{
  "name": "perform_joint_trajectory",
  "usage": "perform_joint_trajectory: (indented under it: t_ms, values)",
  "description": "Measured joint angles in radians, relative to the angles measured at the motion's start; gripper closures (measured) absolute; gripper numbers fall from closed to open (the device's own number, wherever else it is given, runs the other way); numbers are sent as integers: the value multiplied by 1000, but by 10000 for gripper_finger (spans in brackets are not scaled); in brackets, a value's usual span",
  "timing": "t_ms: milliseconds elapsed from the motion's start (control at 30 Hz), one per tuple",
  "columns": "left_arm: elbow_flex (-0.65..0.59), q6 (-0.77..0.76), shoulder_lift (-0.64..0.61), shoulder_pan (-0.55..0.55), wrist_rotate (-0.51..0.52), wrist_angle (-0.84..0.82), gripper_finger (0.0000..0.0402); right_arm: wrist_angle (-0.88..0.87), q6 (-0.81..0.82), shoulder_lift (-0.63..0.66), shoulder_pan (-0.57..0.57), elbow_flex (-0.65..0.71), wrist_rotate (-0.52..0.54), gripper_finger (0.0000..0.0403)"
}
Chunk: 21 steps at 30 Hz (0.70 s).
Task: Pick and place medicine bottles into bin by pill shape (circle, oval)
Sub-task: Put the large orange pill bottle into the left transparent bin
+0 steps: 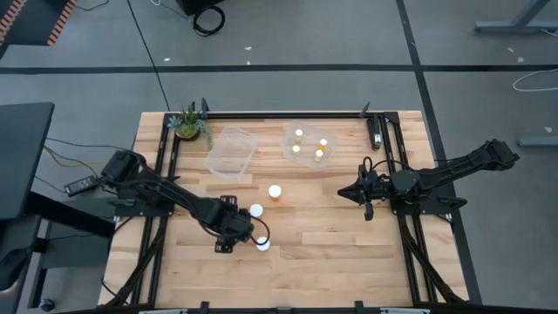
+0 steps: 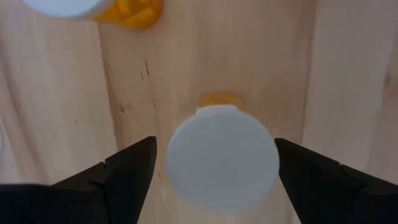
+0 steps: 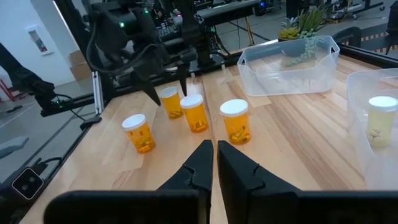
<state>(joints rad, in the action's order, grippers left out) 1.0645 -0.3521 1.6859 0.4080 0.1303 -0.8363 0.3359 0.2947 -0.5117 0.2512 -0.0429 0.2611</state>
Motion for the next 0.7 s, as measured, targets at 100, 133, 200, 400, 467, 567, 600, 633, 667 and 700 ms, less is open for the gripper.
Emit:
perform_joint_trajectory:
  t_ms: [100,133,200,400,467,567,600,633,667,700]
  values:
    - [0,-3,11,0,0,2,72,0,0,0,0,0,0,372]
    - [0,-4,12,0,0,1,72,0,0,0,0,0,0,372]
    - [0,-8,12,0,0,2,72,0,0,0,0,0,0,372]
    - [0,-55,14,0,0,28,72,0,0,0,0,0,0,372]
    - [0,-56,18,0,0,44,72,0,0,0,0,0,0,372]
    - [1,-56,27,0,0,58,72,0,0,0,0,-1,0,372]
    - [1,-56,32,0,-1,60,73,-1,0,0,0,-1,0,372]
    - [0,-56,34,0,-1,56,73,-1,0,0,0,-1,0,372]
    - [0,-56,38,0,-1,58,73,-1,0,0,0,-1,0,372]
    - [1,-56,43,0,-3,65,73,-1,0,0,0,-1,0,372]
